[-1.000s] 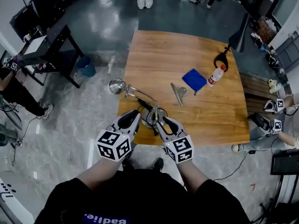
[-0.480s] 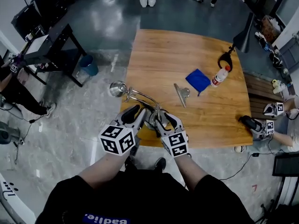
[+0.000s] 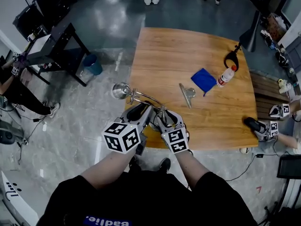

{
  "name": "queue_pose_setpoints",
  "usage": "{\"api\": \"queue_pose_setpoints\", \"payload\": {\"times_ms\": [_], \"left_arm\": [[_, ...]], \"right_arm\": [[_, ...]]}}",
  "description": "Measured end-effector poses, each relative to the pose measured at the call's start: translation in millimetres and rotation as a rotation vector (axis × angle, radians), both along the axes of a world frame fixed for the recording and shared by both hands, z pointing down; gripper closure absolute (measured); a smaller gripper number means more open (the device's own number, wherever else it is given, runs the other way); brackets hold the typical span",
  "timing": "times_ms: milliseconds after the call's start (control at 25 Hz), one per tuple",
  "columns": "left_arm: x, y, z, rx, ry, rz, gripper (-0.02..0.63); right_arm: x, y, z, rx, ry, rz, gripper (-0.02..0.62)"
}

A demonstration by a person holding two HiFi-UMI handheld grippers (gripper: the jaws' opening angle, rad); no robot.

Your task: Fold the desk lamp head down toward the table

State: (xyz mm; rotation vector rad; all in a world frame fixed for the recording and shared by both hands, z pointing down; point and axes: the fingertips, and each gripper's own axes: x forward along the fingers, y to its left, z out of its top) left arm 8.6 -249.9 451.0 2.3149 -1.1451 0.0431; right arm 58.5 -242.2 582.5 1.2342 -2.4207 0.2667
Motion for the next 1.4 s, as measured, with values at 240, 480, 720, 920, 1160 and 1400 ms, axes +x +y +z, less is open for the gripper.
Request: {"api": "queue_pose_setpoints", "payload": {"times_ms": [240,480,720,920,1160,1400], "left_arm": [[1,-6,-3,-0.007,0.032,-0.031,0.500],[0,-10,-3,-0.024,0.126,-0.058,0.540],[-3,-11,-2,-0.023,0.144,-0.055,0.546],[-11,-12,5,-0.071,0.209,-0.093,0.546],[-30,-18,25,-0.188,0.394,-0.170,0.543],[-41,-21,39,-0.289,0.574,-0.208,0.545]], "right_arm": [[-3,-5,0,0.024,0.030,0.003,0.445],[-2,-6,0,0.028,0.024,0.002,0.476],[-4,-7,1,0.025,0.028,0.000,0.476],[-4,-6,2,0.022,0.024,-0.001,0.477],[-2,-6,0,0.019,0.010,-0.001,0.477],[-3,-7,5,0.018,0.030,-0.007,0.477]]}}
